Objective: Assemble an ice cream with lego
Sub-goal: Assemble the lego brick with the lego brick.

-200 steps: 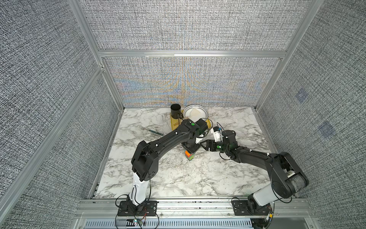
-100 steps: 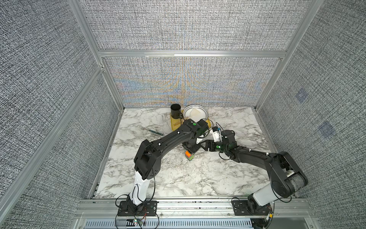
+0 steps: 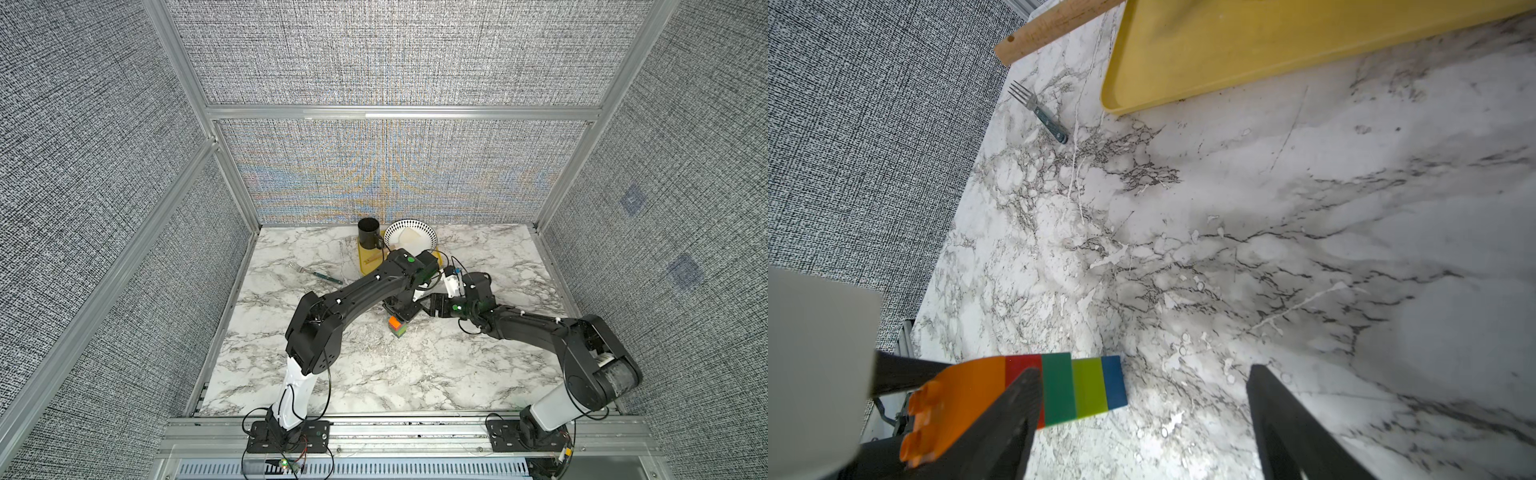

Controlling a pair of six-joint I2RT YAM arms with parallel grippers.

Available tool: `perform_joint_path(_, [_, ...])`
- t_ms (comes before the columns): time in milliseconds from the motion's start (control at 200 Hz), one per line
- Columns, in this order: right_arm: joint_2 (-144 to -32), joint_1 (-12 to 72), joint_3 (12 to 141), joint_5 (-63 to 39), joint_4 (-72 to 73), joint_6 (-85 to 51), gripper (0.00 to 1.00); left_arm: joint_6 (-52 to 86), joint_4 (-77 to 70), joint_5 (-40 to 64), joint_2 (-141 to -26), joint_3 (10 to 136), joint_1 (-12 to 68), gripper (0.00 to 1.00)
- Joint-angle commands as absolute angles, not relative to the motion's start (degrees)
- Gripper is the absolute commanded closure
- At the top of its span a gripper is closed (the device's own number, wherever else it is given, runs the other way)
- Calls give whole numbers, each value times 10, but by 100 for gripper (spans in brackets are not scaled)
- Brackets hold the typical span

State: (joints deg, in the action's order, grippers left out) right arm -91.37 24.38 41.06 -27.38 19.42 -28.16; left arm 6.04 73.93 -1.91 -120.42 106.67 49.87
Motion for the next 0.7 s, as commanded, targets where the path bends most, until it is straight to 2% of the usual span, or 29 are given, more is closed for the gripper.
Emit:
perform_joint_path(0, [-916,243,417,-271,186,-280,21,85,723,-32,-1251,1047,502,98])
perform_joint_path(265, [-913,241,413,-268,189,-281,21,91,710,-32,-1239,1048,505,98])
perform_joint_path(505, [-907,242,410,-266,192,-279,20,93,706,-21,-1225,1072,505,88])
perform_joint_path(591, [-908,241,410,-266,193,-279,20,93,706,-19,-1231,1072,505,79])
perform_joint_path(696, [-908,241,410,-266,193,-279,19,95,702,-16,-1236,1070,505,73])
